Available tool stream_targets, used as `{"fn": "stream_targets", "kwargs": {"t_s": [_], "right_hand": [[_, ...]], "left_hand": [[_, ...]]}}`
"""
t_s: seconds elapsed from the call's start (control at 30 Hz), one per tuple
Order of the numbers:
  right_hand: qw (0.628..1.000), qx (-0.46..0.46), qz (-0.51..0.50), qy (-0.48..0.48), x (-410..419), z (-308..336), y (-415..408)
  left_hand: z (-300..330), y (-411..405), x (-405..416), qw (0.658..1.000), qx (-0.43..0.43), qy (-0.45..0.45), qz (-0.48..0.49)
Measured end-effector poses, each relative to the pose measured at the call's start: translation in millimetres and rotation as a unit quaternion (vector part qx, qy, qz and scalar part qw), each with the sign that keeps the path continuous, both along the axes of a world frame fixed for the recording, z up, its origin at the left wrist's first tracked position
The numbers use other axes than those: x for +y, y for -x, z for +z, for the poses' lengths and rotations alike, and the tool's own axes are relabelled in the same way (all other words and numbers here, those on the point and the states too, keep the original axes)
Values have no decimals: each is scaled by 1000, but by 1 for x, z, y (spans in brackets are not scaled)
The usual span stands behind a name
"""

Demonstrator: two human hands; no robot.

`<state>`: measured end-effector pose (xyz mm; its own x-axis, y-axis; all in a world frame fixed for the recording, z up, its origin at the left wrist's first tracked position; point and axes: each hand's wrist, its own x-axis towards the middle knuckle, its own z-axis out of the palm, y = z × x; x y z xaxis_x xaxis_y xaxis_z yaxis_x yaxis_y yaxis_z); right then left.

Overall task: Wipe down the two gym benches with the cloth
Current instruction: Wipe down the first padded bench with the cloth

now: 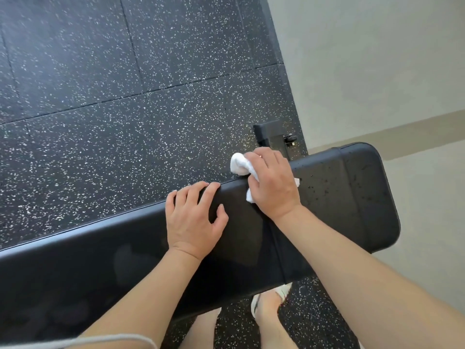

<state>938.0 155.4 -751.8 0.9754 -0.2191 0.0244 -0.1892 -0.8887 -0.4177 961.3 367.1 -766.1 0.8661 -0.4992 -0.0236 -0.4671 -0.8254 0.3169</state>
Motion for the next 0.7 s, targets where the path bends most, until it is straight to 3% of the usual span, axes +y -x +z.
{"fn": "stream_targets", "kwargs": {"t_s": [0.33, 0.63, 0.7], "right_hand": [[999, -48, 0, 4, -1, -1, 21], [999, -30, 16, -22, -4, 7, 152], [999, -15, 32, -38, -5, 10, 183]], "left_hand": [[2, 2, 1, 1000, -10, -5, -8], [17, 45, -34, 998, 12, -49, -25], [18, 65, -48, 999, 26, -39, 12]]}}
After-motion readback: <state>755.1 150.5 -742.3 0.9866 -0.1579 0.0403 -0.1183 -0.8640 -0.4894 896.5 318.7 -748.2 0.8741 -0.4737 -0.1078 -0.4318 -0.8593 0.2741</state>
